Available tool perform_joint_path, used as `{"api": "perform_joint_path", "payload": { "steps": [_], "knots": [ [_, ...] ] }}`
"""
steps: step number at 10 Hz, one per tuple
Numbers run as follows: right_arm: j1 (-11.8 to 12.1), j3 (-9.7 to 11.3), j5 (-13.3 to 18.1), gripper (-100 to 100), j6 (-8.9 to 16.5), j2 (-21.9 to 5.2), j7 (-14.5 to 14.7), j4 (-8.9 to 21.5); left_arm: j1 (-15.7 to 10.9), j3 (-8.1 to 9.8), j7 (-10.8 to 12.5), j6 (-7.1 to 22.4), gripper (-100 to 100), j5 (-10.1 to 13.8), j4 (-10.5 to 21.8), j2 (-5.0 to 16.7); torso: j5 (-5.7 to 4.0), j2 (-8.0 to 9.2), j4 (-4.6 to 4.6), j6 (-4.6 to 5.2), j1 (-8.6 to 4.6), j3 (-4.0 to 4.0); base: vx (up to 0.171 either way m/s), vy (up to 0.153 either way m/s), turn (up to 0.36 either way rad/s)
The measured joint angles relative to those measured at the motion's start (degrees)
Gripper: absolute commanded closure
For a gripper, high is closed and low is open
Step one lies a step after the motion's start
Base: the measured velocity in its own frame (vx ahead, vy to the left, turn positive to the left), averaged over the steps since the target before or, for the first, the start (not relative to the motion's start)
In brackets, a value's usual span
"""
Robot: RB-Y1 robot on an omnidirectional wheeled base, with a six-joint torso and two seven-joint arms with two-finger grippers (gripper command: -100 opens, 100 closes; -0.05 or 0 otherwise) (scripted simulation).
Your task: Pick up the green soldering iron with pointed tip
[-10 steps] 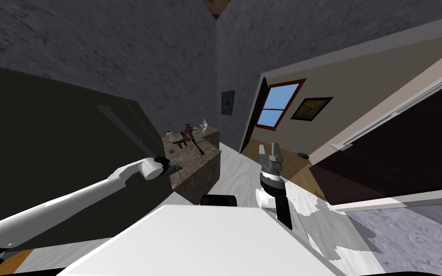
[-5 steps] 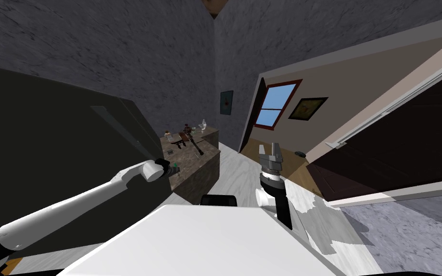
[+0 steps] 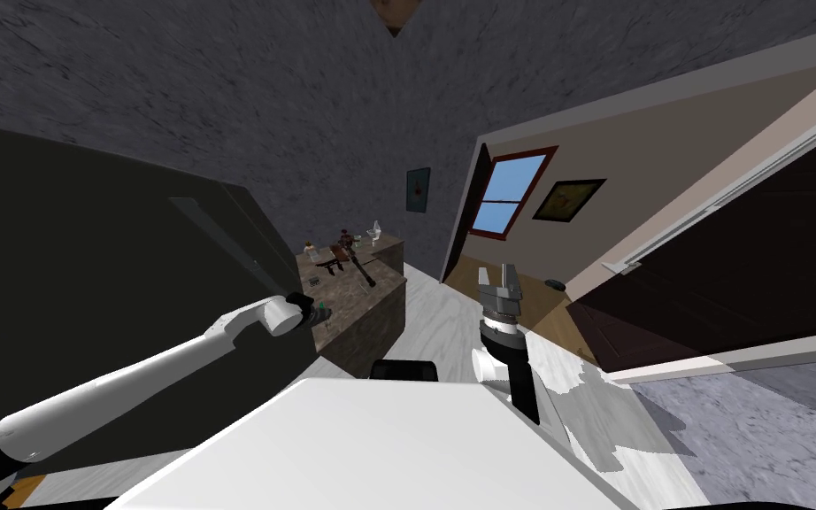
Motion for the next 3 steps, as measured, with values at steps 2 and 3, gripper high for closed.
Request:
{"api": "perform_joint_path", "payload": {
  "steps": [2,3],
  "knots": [
    [0.0,0.0,0.0,0,0.0,0.0,0.0,0.0,-0.2,0.74,0.3,1.2,100,1.5,-2.3,1.8,-0.04,0.00,0.02,-0.01,-0.09,0.01,0.006,-0.011,0.055],
    [0.0,0.0,0.0,0,0.0,0.0,0.0,0.0,-0.2,0.81,0.3,1.4,0,1.6,-2.4,1.9,-0.01,0.01,0.00,0.02,-0.04,0.00,0.000,0.000,0.000]
  ]
}}
